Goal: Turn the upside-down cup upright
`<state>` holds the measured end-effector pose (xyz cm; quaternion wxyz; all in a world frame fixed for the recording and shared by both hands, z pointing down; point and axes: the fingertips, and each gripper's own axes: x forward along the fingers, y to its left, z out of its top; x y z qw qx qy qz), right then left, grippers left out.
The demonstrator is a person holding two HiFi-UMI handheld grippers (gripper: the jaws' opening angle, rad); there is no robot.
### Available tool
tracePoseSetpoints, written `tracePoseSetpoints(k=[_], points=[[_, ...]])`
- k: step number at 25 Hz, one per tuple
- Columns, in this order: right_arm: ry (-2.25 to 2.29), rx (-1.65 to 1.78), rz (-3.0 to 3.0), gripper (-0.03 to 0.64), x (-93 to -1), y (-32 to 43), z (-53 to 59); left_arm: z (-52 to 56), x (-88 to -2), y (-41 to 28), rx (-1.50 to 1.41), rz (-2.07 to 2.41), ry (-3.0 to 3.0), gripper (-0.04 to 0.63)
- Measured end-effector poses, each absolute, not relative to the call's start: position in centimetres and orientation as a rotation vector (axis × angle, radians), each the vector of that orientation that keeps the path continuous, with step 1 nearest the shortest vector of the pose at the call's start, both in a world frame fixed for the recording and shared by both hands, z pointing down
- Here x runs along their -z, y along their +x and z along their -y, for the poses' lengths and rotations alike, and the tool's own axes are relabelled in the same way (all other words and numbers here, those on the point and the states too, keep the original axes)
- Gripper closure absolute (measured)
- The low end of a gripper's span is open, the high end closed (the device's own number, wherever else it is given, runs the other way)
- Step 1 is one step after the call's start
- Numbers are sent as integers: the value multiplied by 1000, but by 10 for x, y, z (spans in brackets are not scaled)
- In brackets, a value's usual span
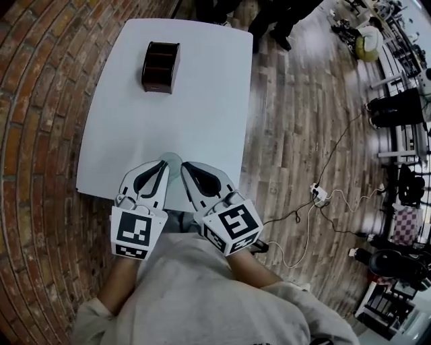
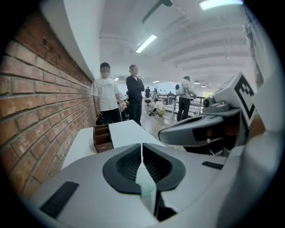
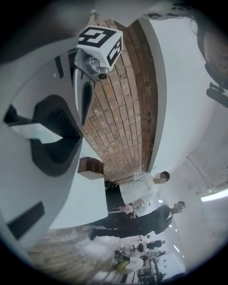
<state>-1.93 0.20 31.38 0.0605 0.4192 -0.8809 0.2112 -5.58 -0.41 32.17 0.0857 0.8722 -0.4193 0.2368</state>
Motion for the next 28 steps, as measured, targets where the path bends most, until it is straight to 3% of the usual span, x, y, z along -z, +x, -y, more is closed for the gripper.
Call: tracePoseSetpoints(k=[13,28], points=[[1327,-287,2724,611,-236,-18,-41,-38,-265,-68,-426,1496,2583,577],[1327,-263,2711,611,-235,-21,-61,-53,-258,-70,-440,1483,2592,577]])
